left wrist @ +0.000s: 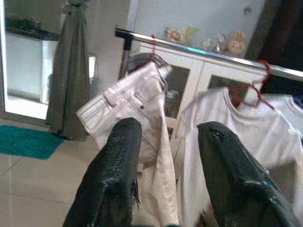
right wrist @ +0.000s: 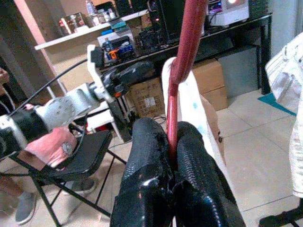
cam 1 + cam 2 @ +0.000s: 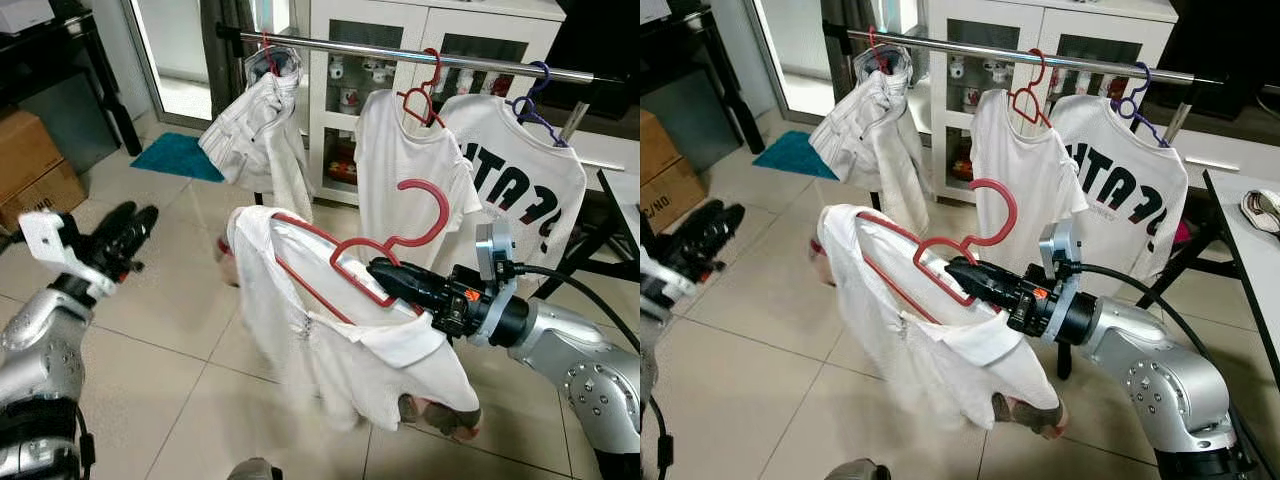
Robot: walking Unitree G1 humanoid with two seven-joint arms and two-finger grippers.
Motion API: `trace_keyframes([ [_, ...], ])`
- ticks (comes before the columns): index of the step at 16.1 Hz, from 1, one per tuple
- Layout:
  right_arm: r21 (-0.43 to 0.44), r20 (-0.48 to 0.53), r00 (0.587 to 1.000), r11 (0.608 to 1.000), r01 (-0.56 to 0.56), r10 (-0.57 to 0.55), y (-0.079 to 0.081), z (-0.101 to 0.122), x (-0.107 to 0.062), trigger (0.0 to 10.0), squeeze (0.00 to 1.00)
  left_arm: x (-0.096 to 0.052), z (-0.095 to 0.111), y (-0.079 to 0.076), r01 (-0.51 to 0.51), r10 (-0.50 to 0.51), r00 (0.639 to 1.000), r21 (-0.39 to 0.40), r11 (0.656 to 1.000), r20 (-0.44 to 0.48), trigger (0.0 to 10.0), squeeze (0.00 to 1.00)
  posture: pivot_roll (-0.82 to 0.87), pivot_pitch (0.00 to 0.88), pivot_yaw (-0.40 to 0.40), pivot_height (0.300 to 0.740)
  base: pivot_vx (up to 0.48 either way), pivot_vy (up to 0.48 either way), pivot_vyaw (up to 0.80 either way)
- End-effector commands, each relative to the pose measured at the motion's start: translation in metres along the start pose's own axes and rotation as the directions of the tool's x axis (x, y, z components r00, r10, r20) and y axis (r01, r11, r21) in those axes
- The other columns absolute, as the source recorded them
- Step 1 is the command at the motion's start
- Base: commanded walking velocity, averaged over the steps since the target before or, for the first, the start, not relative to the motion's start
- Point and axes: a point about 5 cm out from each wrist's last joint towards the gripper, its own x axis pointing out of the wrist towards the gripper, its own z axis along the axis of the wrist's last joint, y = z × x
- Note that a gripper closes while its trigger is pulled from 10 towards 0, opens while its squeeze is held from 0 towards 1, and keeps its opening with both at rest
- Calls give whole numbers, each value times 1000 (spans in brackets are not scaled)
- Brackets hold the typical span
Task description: Hang hanger
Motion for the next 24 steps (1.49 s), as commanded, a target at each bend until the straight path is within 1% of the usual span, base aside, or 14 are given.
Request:
trace_keyframes([
  [1,-11,8,1000,1000,-24,24,3,4,-1,10000,0,4,5,4,-24,25,1000,-26,999,17,10000,1000,8,0,23,740,0,0,0],
  [4,1,15,998,998,-67,67,6,6,1,10000,0,9,-6,-4,64,-77,996,-218,974,-53,10000,1000,18,0,10,740,0,0,0],
  [6,-23,2,998,998,-56,56,3,7,2,10000,0,9,-24,-18,103,-117,977,-88,991,-179,10000,192,8,0,17,740,0,0,0],
  [7,-56,-8,1000,998,-15,15,0,8,3,10000,0,11,-27,-29,138,-126,971,48,989,-205,10000,0,2,0,18,740,0,0,0],
  [10,-140,-63,991,984,111,-120,-11,2,9,10000,0,13,-22,-48,131,-111,983,136,982,-143,10000,0,-12,0,25,740,0,0,0],
  [12,-172,-60,962,952,253,-267,-23,-3,14,10000,0,12,-23,-53,91,-55,980,182,979,-194,10000,0,-14,0,25,740,0,0,0],
  [14,-134,8,884,875,465,-468,-38,-13,24,10000,0,17,-25,-84,181,-118,966,278,943,-228,10000,0,-3,0,27,740,0,0,0],
  [17,-62,51,876,874,482,-480,-34,-16,39,10000,0,31,-33,-97,181,-126,966,243,953,-226,10000,0,9,0,21,740,0,0,0],
  [18,-53,63,902,901,431,-427,-30,-14,43,10000,0,37,-31,-104,240,-202,955,168,956,-215,10000,769,10,0,22,740,0,0,0],
  [19,-36,74,917,918,395,-392,-27,-12,45,10000,0,43,-32,-108,283,-239,943,183,941,-229,10000,1000,8,0,25,740,0,0,0],
  [21,-37,83,940,942,335,-331,-18,-10,49,10000,0,58,-38,-111,274,-189,936,280,920,-297,10000,1000,-11,0,40,740,0,0,0],
  [22,-38,88,947,949,315,-310,-15,-9,50,10000,0,68,-38,-111,244,-159,946,297,923,-284,10000,933,-17,0,46,740,0,0,0],
  [23,-38,93,948,950,310,-305,-14,-8,50,10000,0,73,-39,-112,230,-142,949,307,924,-283,10000,0,-21,0,50,740,0,0,0],
  [24,-36,102,949,952,304,-299,-12,-7,50,10000,0,78,-40,-114,227,-141,949,299,927,-282,10000,0,-31,0,60,740,0,0,0],
])
